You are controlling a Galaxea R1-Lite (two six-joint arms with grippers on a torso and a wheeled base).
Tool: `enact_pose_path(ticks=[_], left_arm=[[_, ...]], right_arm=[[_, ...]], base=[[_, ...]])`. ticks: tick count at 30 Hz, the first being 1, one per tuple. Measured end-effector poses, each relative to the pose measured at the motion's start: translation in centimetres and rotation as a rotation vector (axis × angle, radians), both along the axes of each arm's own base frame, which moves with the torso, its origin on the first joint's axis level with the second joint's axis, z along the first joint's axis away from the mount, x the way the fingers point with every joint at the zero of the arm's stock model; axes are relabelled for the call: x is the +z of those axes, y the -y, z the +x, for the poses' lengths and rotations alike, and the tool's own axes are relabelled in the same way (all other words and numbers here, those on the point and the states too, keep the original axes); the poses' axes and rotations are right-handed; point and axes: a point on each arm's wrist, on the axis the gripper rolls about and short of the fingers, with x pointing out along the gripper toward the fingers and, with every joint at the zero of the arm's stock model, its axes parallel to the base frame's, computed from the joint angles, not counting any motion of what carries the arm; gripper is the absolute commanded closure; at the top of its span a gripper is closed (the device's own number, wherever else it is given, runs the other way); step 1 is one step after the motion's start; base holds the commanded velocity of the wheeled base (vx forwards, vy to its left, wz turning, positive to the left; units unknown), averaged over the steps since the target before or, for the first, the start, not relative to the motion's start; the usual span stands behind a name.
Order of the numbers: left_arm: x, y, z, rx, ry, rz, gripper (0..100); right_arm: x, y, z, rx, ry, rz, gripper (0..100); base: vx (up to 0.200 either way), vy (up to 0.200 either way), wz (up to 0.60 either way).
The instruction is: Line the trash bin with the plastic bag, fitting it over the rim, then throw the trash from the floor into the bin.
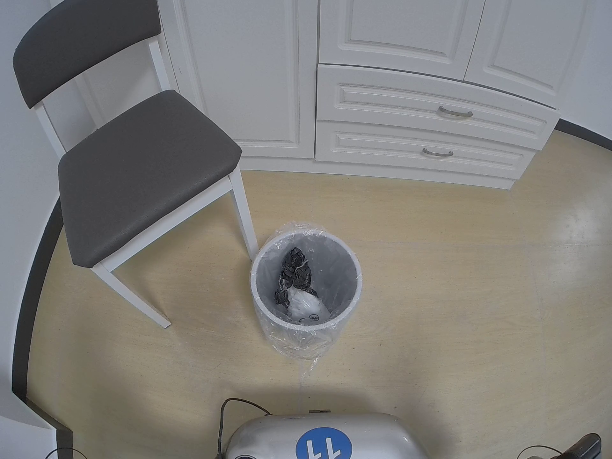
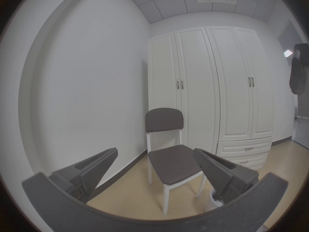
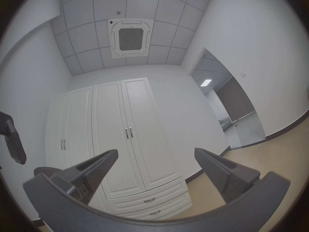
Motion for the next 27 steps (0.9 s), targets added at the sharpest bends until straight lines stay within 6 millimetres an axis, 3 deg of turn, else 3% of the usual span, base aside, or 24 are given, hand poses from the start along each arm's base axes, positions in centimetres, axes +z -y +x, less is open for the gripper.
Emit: enact_pose_path(ticks=[6, 10, 16, 20, 27], left_arm=[[0.2, 0.0, 0.7, -0.003, 0.121, -0.001, 0], [-0.7, 0.1, 1.9, -0.033, 0.163, 0.013, 0], [-3.3, 0.2, 4.1, -0.09, 0.184, 0.043, 0], [-5.8, 0.2, 5.6, -0.113, 0.122, 0.041, 0], [-8.2, 0.3, 6.8, -0.194, -0.007, -0.06, 0]], right_arm=[[-0.1, 0.1, -0.2, -0.031, 0.08, 0.039, 0], [-0.2, 0.1, -0.2, -0.054, 0.121, 0.056, 0], [-0.9, 0.2, 0.3, -0.082, 0.123, 0.061, 0], [-1.9, 0.2, 1.3, -0.092, 0.083, 0.053, 0], [-3.7, 0.2, 2.9, -0.1, 0.003, 0.044, 0]], base=[[0.0, 0.0, 0.0], [0.0, 0.0, 0.0], [0.0, 0.0, 0.0], [0.0, 0.0, 0.0], [0.0, 0.0, 0.0]])
